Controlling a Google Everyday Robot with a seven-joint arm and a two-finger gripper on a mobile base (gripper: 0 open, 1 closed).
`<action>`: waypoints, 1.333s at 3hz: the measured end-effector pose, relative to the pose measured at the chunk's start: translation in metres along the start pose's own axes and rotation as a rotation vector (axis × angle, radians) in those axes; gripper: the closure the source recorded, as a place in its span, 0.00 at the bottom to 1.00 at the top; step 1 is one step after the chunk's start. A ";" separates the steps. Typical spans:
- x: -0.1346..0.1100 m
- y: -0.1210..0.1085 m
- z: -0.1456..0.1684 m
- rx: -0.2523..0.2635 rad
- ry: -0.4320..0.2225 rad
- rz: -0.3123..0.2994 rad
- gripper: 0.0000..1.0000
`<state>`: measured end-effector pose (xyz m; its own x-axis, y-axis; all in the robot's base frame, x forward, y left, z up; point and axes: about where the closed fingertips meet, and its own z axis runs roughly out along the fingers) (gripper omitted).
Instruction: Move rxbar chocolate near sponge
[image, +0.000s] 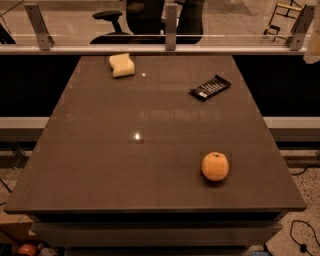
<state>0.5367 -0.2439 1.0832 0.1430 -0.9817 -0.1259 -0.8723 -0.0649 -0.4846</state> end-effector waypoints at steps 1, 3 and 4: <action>-0.002 -0.007 0.000 0.023 0.009 -0.010 0.00; 0.012 -0.016 0.025 0.079 0.210 0.018 0.00; 0.025 -0.005 0.056 0.099 0.246 0.084 0.00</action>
Offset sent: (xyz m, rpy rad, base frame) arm 0.0239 -0.0110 -0.0175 -0.3099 -0.0254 -0.1370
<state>0.5711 -0.2584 1.0338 -0.0565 -0.9976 0.0389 -0.8244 0.0246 -0.5654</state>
